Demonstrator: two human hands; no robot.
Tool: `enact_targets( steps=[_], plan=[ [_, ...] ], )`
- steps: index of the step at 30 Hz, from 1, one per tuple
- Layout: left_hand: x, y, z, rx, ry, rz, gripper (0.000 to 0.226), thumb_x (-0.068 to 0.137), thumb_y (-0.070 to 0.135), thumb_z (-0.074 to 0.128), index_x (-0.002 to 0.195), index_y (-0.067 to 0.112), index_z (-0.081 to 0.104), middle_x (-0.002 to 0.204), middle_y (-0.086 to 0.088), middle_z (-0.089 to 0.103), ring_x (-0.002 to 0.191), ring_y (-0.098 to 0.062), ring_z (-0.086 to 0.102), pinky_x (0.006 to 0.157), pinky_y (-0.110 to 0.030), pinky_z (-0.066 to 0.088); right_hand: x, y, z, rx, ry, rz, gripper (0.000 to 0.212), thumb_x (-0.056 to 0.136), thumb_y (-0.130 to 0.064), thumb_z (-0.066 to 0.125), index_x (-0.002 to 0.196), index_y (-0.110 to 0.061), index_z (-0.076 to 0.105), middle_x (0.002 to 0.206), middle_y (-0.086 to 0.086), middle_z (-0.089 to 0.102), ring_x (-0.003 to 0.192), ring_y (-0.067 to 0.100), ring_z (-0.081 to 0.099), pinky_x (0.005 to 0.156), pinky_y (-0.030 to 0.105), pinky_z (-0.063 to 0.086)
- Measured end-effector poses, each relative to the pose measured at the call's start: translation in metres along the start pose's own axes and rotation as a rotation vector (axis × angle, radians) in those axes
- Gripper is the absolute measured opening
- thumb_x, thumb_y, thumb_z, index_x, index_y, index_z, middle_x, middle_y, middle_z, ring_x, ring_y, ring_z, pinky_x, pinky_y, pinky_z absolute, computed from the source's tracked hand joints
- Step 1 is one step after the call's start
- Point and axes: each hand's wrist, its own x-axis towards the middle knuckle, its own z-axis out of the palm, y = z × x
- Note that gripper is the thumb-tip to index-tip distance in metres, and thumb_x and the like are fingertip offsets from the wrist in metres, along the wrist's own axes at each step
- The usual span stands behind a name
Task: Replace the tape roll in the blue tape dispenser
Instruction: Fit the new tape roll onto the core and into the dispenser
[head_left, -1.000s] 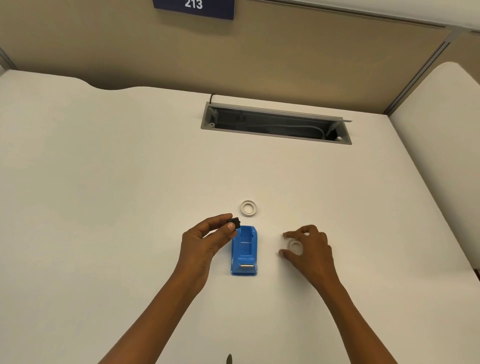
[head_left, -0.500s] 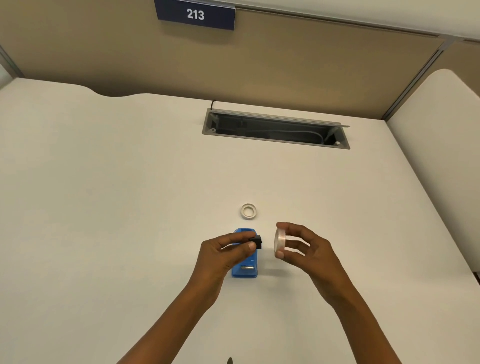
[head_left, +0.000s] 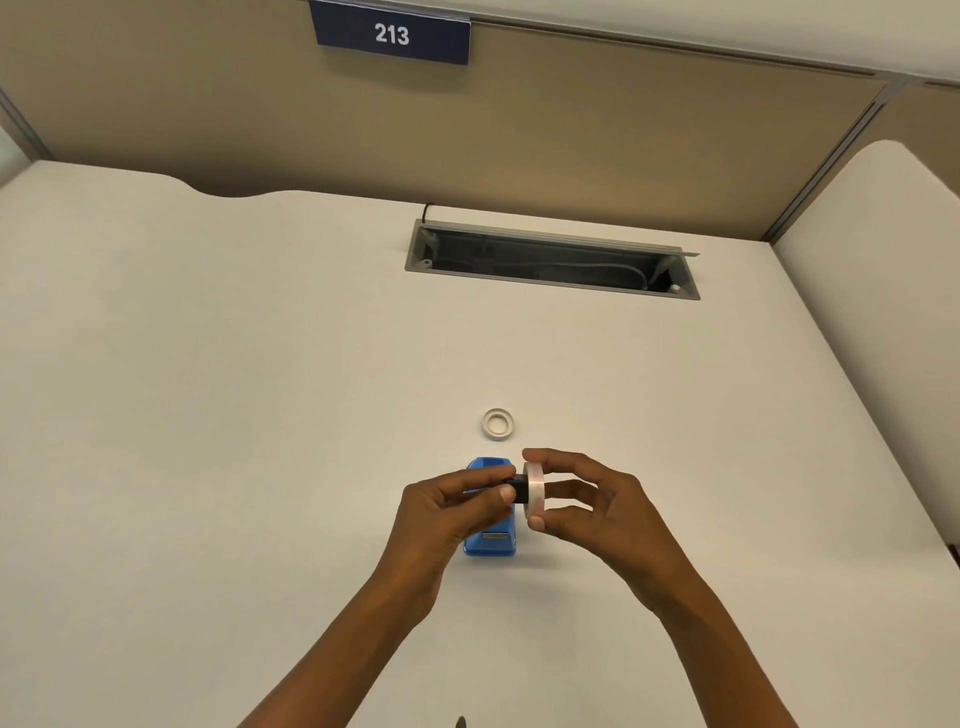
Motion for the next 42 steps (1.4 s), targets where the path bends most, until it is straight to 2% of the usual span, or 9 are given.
enact_targets(
  steps=[7,15,19,23,26,30,34,38,42],
  plan=[
    [-0.002,0.000,-0.002,0.026,-0.004,-0.014,0.024,0.072,0.014,0.071,0.096,0.017,0.072,0.097,-0.007,0.074,0.088,-0.019,0.070,0.090,-0.035,0.051,0.002,0.005,0.002,-0.030,0.009,-0.003,0.052,0.069,-0.004,0.079,0.113,-0.026,0.065,0.112,-0.003,0.068,0.095,0.012,0.067,0.074,0.022,0.055],
    [-0.004,-0.004,0.000,0.091,-0.012,0.001,0.021,0.073,0.017,0.071,0.094,0.018,0.073,0.091,-0.005,0.075,0.084,-0.017,0.070,0.079,-0.023,0.054,0.001,0.008,0.008,0.013,-0.022,-0.027,0.051,0.069,0.003,0.076,0.112,-0.022,0.066,0.110,-0.002,0.069,0.095,0.014,0.069,0.074,0.022,0.055],
    [-0.006,-0.008,0.000,0.114,0.019,0.000,0.022,0.072,0.019,0.072,0.094,0.020,0.073,0.095,-0.003,0.074,0.086,-0.016,0.069,0.087,-0.030,0.052,0.000,0.011,0.008,0.012,-0.018,-0.009,0.052,0.067,0.004,0.078,0.112,-0.021,0.067,0.108,0.002,0.071,0.094,0.015,0.070,0.076,0.026,0.057],
    [-0.005,-0.010,-0.004,0.125,0.068,-0.005,0.020,0.069,0.017,0.075,0.087,0.024,0.075,0.084,0.006,0.075,0.079,-0.007,0.069,0.081,-0.025,0.051,0.002,0.016,0.011,-0.071,0.022,-0.050,0.054,0.064,-0.001,0.081,0.111,-0.023,0.066,0.104,0.000,0.072,0.096,0.014,0.068,0.081,0.029,0.057],
    [-0.004,-0.012,-0.008,0.133,0.072,0.007,0.019,0.069,0.015,0.075,0.087,0.022,0.075,0.083,0.002,0.076,0.080,-0.012,0.070,0.076,-0.022,0.054,0.005,0.020,0.013,-0.119,0.025,-0.069,0.047,0.064,-0.005,0.082,0.105,-0.022,0.068,0.102,-0.002,0.073,0.094,0.014,0.068,0.082,0.029,0.057],
    [-0.004,-0.017,-0.008,0.163,0.032,0.034,0.018,0.076,0.014,0.069,0.093,0.019,0.073,0.090,-0.003,0.074,0.082,-0.011,0.069,0.071,-0.015,0.053,0.010,0.027,0.014,-0.156,0.029,-0.059,0.047,0.061,-0.008,0.084,0.104,-0.023,0.070,0.099,-0.001,0.074,0.088,0.015,0.069,0.081,0.032,0.058],
    [0.000,-0.018,-0.013,0.305,-0.003,0.175,0.024,0.081,0.015,0.065,0.101,0.027,0.070,0.099,0.007,0.071,0.089,-0.004,0.065,0.075,-0.010,0.048,0.018,0.026,0.014,-0.152,0.073,-0.100,0.048,0.064,-0.007,0.083,0.107,-0.022,0.068,0.102,-0.005,0.072,0.090,0.011,0.068,0.076,0.026,0.057],
    [0.014,-0.019,-0.027,0.496,0.022,0.326,0.038,0.083,0.018,0.063,0.118,0.030,0.056,0.117,0.013,0.060,0.100,0.008,0.056,0.073,-0.004,0.045,0.033,0.024,0.016,-0.184,0.121,-0.125,0.052,0.068,-0.015,0.081,0.114,-0.026,0.061,0.106,-0.012,0.069,0.093,0.006,0.066,0.076,0.022,0.055],
    [0.026,-0.022,-0.040,0.585,-0.051,0.303,0.058,0.074,0.026,0.072,0.121,0.043,0.042,0.125,0.021,0.047,0.106,0.010,0.049,0.079,-0.001,0.042,0.043,0.028,0.020,-0.276,0.125,-0.133,0.044,0.067,-0.022,0.081,0.106,-0.033,0.064,0.106,-0.015,0.068,0.097,0.002,0.061,0.073,0.019,0.045]
  ],
)
